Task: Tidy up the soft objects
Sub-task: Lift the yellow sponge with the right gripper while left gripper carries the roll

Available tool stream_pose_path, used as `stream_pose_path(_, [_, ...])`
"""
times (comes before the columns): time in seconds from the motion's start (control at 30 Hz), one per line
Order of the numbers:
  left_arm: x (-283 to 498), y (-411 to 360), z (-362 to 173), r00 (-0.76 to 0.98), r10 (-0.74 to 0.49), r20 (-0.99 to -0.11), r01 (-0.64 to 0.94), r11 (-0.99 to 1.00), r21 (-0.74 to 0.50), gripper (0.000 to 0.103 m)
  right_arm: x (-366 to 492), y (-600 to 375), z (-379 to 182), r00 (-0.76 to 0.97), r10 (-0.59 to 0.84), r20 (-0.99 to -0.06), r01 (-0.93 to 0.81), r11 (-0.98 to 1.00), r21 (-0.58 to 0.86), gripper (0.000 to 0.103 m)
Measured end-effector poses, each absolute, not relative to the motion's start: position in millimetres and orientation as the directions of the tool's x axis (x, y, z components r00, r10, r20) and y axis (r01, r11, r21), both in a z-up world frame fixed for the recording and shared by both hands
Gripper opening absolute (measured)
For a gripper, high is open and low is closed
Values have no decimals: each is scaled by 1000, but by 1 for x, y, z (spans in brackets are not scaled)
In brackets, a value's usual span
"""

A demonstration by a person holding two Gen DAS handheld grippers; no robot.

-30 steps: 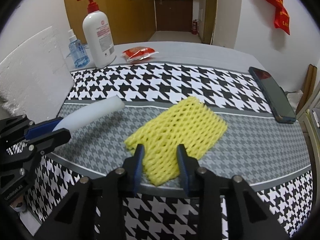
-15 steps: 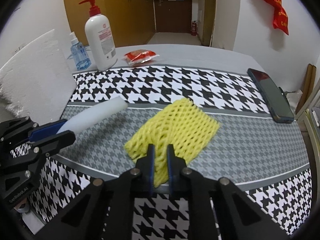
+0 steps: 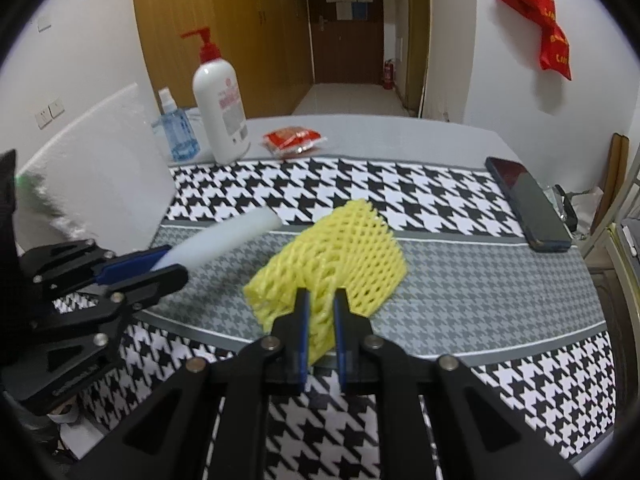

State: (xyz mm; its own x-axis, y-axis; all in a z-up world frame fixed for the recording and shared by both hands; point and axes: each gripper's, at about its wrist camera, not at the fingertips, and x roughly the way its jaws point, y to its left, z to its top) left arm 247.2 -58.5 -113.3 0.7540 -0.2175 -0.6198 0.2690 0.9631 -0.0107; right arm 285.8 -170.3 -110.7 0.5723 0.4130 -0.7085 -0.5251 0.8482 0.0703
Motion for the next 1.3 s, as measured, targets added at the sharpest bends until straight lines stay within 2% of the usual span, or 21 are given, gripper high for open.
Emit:
stream_pose_path(0.43, [230, -71, -92, 770, -241, -590, 288, 957, -15, 16, 254, -199, -97, 627, 461, -628, -483, 863, 150, 14])
stream_pose_path(0.67, [210, -73, -74, 796, -259, -547, 301, 953, -12, 16, 233, -213, -85, 668, 465, -581, -457, 872, 173, 14])
stream_pose_path(1.3, [153, -44, -20, 888, -220, -403, 262, 964, 51, 16, 183, -198, -37, 735, 532, -421, -521, 840, 152, 14])
